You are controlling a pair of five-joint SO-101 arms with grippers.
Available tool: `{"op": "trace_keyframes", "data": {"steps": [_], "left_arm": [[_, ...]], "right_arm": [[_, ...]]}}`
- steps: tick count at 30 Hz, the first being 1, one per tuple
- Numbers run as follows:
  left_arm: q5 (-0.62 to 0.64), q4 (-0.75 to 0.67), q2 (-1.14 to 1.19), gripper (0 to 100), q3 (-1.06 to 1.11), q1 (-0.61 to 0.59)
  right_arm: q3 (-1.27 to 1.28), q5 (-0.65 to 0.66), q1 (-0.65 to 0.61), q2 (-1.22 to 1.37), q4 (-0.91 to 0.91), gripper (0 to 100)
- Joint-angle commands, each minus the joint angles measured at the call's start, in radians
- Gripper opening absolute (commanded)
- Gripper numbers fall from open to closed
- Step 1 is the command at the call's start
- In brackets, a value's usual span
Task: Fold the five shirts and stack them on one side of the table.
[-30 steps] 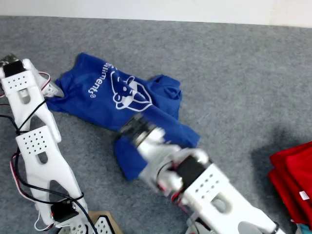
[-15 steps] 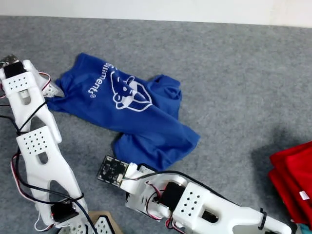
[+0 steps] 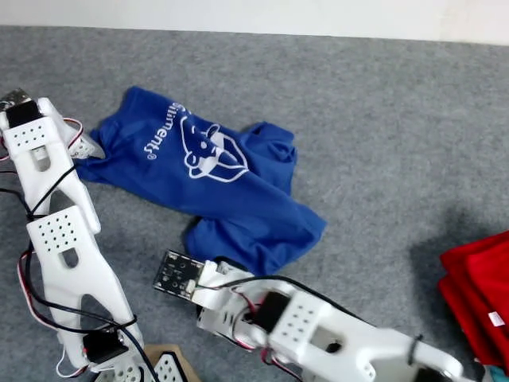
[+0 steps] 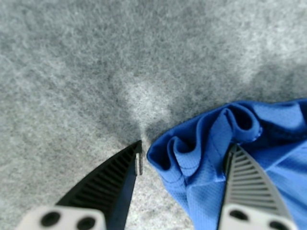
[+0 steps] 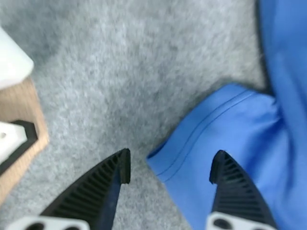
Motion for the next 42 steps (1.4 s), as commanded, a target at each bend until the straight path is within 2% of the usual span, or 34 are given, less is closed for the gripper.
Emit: {"op": "trace_keyframes", "data": {"steps": [1, 4, 6, 10, 11, 12, 14, 18, 24, 27, 33, 37, 42], "left_arm": [[0.008, -0.014, 0.002, 27, -0.015, 0.019], [0.008, -0.014, 0.002, 27, -0.015, 0.019], [0.008, -0.014, 0.002, 27, -0.015, 0.019], [0.008, -0.014, 0.002, 27, -0.015, 0.019], [0.008, -0.014, 0.002, 27, -0.015, 0.018], [0.008, -0.011, 0.002, 27, -0.015, 0.018], [0.009, -0.008, -0.002, 27, -0.015, 0.024], [0.009, -0.008, -0.005, 27, -0.018, 0.036], [0.009, 0.02, -0.002, 27, -0.105, 0.039], [0.009, 0.02, -0.002, 27, -0.14, 0.039], [0.009, 0.021, -0.004, 27, -0.157, 0.036], [0.009, 0.021, -0.005, 27, -0.168, 0.036], [0.011, 0.021, -0.004, 27, -0.26, 0.01]], "right_arm": [[-0.127, -0.029, 0.005, 0.153, 0.007, 27.0], [-0.182, -0.043, -0.001, 0.249, 0.015, 26.9], [-0.188, -0.041, 0.001, 0.297, 0.013, 23.3], [-0.188, -0.049, 0.045, 0.326, -0.027, 1.5], [-0.188, -0.049, 0.058, 0.321, -0.025, 0.3], [-0.182, -0.049, 0.073, 0.309, -0.024, 2.8], [-0.179, -0.049, 0.101, 0.269, -0.022, 1.0], [-0.189, -0.051, 0.154, 0.105, 0.107, 0.8], [-0.239, -0.103, 0.34, -0.265, 0.232, 0.8], [-0.272, -0.104, 0.426, -0.351, 0.292, 0.8], [-0.437, -0.104, 0.619, -0.355, 0.308, 0.8], [-0.587, -0.104, 0.67, -0.317, 0.314, 0.7], [-0.834, -0.112, 0.73, -0.114, 0.41, 0.7]]}}
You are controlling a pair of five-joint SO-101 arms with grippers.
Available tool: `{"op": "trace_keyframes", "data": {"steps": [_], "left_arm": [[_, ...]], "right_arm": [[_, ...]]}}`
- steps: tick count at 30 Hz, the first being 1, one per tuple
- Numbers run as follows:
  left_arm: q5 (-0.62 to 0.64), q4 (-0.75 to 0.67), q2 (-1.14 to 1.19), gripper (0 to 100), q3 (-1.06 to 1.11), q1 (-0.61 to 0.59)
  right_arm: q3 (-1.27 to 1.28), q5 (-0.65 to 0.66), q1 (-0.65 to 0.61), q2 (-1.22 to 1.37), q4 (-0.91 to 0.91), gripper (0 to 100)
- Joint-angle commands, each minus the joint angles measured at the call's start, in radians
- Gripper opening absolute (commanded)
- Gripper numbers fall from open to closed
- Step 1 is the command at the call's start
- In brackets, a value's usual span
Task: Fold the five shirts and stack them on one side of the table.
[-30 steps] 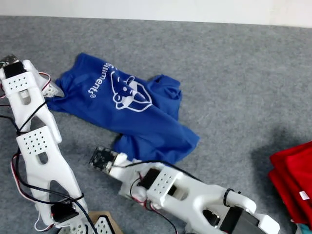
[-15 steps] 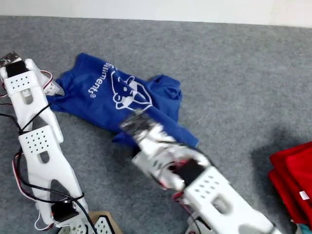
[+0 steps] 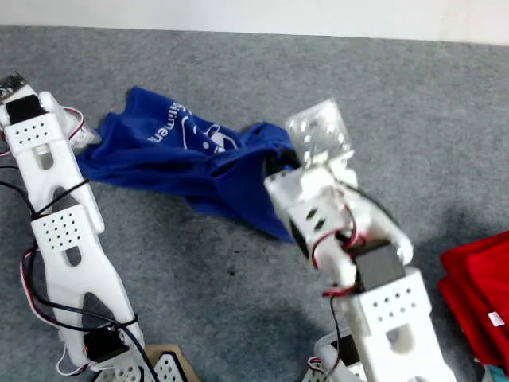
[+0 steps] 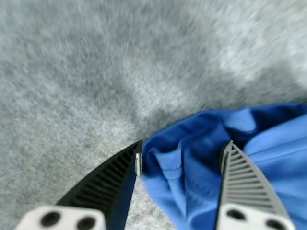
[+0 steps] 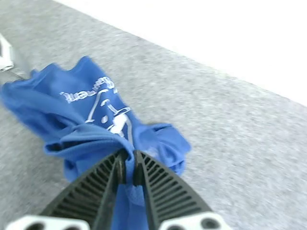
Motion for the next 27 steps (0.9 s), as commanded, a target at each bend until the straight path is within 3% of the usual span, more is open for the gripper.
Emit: {"op": "trace_keyframes", "data": {"steps": [1, 9, 17, 27], "left_arm": [[0.012, 0.008, -0.013, 27, -0.13, -0.012], [0.109, 0.003, -0.09, 27, -0.179, -0.056], [0.109, 0.008, -0.122, 27, -0.179, -0.027], [0.109, 0.008, -0.11, 27, -0.177, 0.028]], "right_arm": [[-0.213, -0.012, 0.067, 0.145, 0.061, 0.7], [-0.334, -0.014, 0.111, 0.283, 0.03, 0.7], [-0.355, -0.005, 0.231, 0.371, -0.162, 0.7], [-0.475, -0.012, 0.328, 0.516, -0.165, 0.7]]}}
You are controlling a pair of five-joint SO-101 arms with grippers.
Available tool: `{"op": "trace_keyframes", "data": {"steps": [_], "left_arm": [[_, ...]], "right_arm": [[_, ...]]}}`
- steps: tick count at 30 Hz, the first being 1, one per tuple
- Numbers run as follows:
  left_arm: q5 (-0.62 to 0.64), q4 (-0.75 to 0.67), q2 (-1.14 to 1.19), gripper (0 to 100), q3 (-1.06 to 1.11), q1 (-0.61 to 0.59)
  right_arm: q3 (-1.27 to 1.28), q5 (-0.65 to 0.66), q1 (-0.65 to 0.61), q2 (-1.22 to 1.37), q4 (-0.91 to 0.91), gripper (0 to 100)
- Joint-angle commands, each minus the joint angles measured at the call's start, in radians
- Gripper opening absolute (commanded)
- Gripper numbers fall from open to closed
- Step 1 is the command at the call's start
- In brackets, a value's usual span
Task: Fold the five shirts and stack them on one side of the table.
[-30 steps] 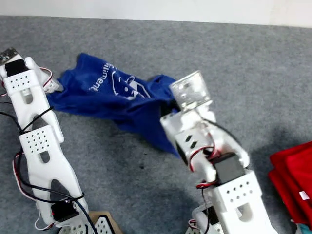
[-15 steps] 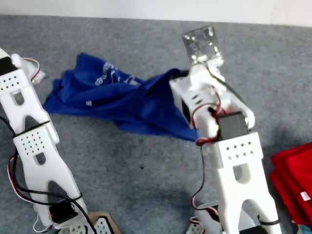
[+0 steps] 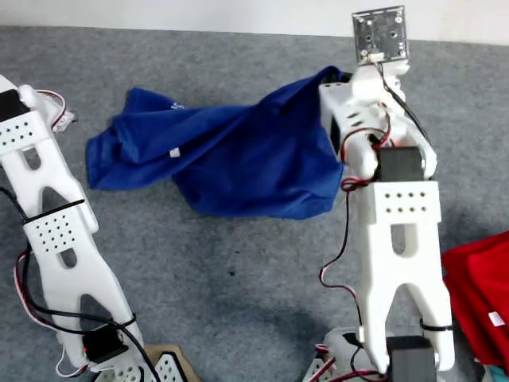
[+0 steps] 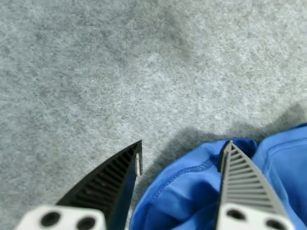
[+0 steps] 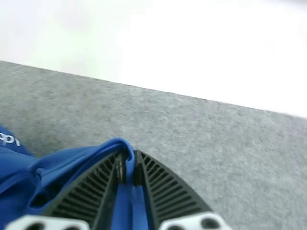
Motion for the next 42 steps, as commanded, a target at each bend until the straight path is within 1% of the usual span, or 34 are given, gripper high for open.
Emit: {"op": "trace_keyframes", "data": {"steps": [1, 5, 9, 11, 14, 20, 25, 28, 30, 35, 36, 40, 42], "left_arm": [[0.011, 0.008, -0.051, 27, -0.038, 0.074], [0.011, 0.006, -0.044, 27, -0.038, 0.171], [0.006, 0.008, -0.038, 27, -0.038, 0.272], [0.006, 0.015, -0.036, 27, -0.033, 0.308], [0.005, 0.015, -0.038, 27, 0.044, 0.334], [0.005, 0.015, -0.045, 27, 0.12, 0.331], [0.006, 0.023, -0.107, 27, 0.143, 0.225], [0.006, 0.026, -0.202, 27, 0.274, 0.186], [0.003, 0.026, -0.295, 27, 0.404, 0.18], [-0.078, 0.02, -0.532, 27, 0.737, 0.182], [-0.08, 0.018, -0.556, 27, 0.779, 0.185], [-0.08, -0.083, -0.568, 27, 0.842, 0.191], [-0.078, -0.107, -0.568, 27, 0.868, 0.206]], "right_arm": [[-0.065, -0.011, 0.022, 0.01, -0.021, 0.7], [-0.062, -0.074, 0.025, 0.021, -0.021, 0.7], [-0.021, -0.078, 0.022, 0.013, -0.022, 0.7], [-0.001, -0.08, 0.021, 0.012, -0.022, 0.7], [0.016, -0.08, 0.021, 0.019, -0.024, 0.7], [0.091, -0.08, 0.008, 0.012, -0.099, 0.7], [0.094, -0.081, -0.018, 0.01, -0.074, 0.7], [0.097, -0.081, -0.03, 0.01, -0.067, 0.7], [0.099, -0.081, -0.03, 0.013, -0.067, 0.7], [0.124, -0.081, -0.027, 0.012, -0.061, 0.7], [0.13, -0.081, -0.027, 0.01, -0.061, 0.7], [0.151, -0.083, -0.03, 0.01, -0.059, 0.7], [0.151, -0.109, -0.028, 0.01, -0.059, 0.7]]}}
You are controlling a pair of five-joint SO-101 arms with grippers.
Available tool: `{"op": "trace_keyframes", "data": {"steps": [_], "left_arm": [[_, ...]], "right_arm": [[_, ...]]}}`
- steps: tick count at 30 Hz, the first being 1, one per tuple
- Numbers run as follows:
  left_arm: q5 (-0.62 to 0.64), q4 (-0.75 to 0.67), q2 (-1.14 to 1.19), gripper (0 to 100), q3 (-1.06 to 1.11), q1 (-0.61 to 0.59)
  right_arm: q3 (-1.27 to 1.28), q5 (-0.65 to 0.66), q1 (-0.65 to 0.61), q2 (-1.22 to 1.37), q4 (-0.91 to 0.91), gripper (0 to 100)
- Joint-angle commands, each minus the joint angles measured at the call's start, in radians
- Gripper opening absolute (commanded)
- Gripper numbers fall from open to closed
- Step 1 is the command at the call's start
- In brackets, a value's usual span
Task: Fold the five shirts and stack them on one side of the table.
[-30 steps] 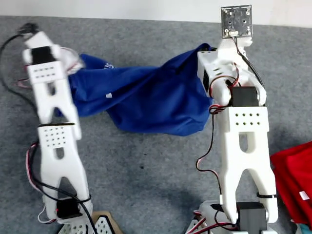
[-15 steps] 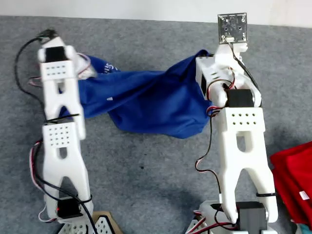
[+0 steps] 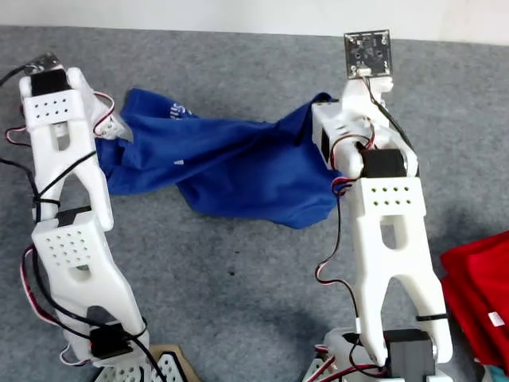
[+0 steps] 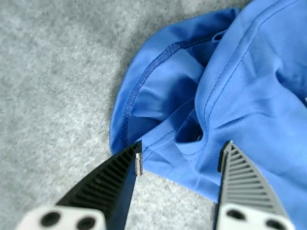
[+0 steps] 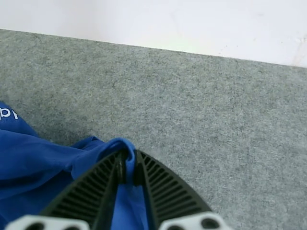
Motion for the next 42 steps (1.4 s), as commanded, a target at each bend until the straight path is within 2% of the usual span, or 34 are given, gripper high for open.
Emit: {"op": "trace_keyframes", "data": {"steps": [1, 9, 22, 25, 27, 29, 32, 33, 35, 42], "left_arm": [[-0.006, -0.068, -0.07, 27, 0.05, 0.027], [-0.003, -0.167, 0.036, 27, 0.058, 0.041], [-0.003, -0.163, 0.395, 27, -0.381, 0.054], [-0.008, -0.098, 0.437, 27, -0.455, 0.068], [-0.009, -0.055, 0.453, 24, -0.506, 0.077], [-0.014, -0.023, 0.46, 16, -0.552, 0.082], [-0.094, 0.005, 0.455, 2, -0.633, 0.082], [-0.12, 0.023, 0.455, 0, -0.667, 0.082], [-0.14, 0.066, 0.455, 3, -0.734, 0.087], [-0.141, 0.071, 0.45, 1, -0.831, 0.085]], "right_arm": [[0.001, -0.04, -0.01, -0.018, 0.007, 0.7], [0.025, -0.044, -0.035, -0.018, 0.002, 0.7], [0.027, -0.046, -0.058, -0.013, 0.002, 0.7], [0.027, -0.046, -0.058, -0.012, 0.002, 0.7], [0.027, -0.046, -0.058, -0.01, 0.002, 0.7], [0.039, -0.046, -0.058, -0.008, 0.001, 0.7], [0.067, -0.046, -0.059, -0.018, -0.024, 0.7], [0.074, -0.046, -0.059, -0.018, -0.033, 0.7], [0.088, -0.046, -0.059, -0.018, -0.044, 0.7], [0.096, -0.046, -0.059, -0.018, -0.044, 0.7]]}}
